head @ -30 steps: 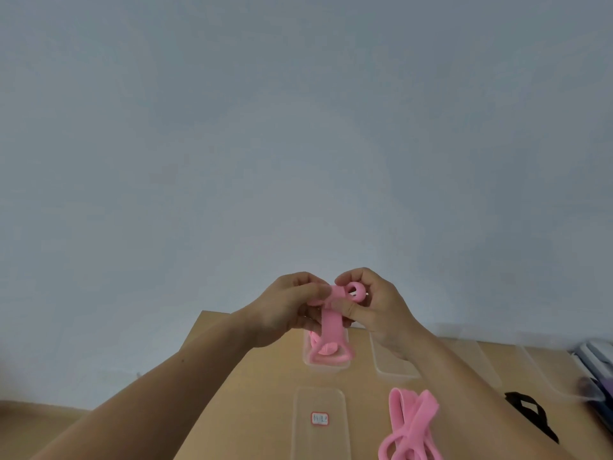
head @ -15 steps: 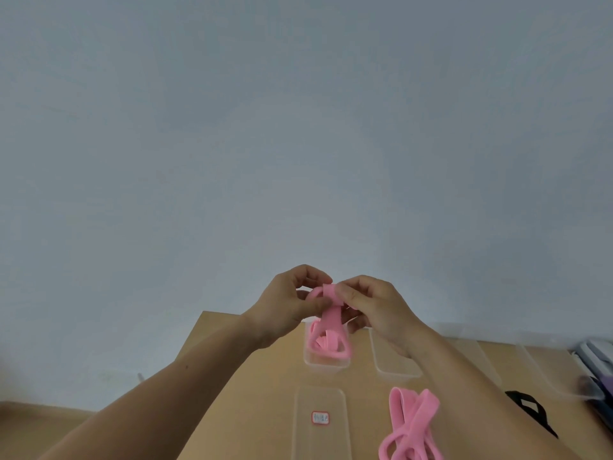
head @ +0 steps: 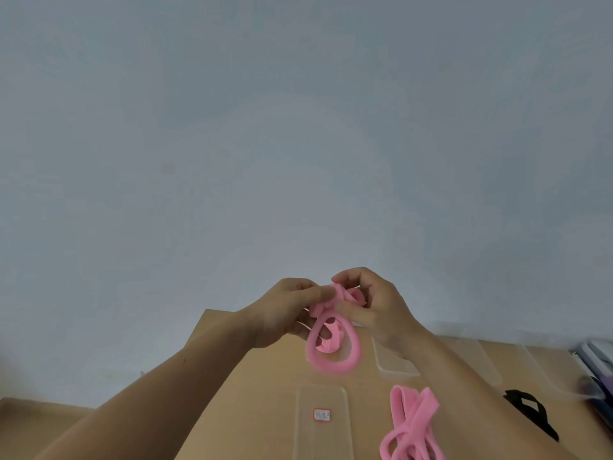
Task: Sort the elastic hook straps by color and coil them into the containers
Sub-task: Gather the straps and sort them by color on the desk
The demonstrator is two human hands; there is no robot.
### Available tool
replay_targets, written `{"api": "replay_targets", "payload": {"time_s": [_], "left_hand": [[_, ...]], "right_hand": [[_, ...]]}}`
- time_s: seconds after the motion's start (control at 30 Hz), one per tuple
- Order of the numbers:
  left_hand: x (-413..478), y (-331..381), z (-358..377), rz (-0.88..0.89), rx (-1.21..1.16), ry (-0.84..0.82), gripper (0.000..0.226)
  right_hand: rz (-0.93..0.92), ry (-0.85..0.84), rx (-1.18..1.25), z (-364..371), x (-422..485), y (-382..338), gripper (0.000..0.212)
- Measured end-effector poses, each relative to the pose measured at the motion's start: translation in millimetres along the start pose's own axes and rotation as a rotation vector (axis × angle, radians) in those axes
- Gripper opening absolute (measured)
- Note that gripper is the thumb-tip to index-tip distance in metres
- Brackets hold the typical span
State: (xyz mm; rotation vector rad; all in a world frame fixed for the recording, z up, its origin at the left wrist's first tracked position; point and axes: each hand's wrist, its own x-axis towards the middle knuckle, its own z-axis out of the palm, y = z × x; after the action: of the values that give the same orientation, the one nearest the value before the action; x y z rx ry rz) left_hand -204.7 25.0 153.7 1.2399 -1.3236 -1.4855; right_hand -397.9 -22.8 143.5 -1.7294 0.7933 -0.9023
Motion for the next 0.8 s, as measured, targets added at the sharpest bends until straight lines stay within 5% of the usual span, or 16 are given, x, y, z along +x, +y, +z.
{"api": "replay_targets", "payload": {"time_s": [0.47,0.8], "left_hand": [[0.3,-7.4,0.9,0.172,-0.024,0.107,0.043],[-3.4,-0.8,1.1,-0.035,0.030,0.032,0.047]], "right_hand": [[0.179,-0.047,0.009,-4.1,3.9,-8.3,0.037],[0.038,0.053,-0.024,-1.4,1.5,-4.6,0.024]]}}
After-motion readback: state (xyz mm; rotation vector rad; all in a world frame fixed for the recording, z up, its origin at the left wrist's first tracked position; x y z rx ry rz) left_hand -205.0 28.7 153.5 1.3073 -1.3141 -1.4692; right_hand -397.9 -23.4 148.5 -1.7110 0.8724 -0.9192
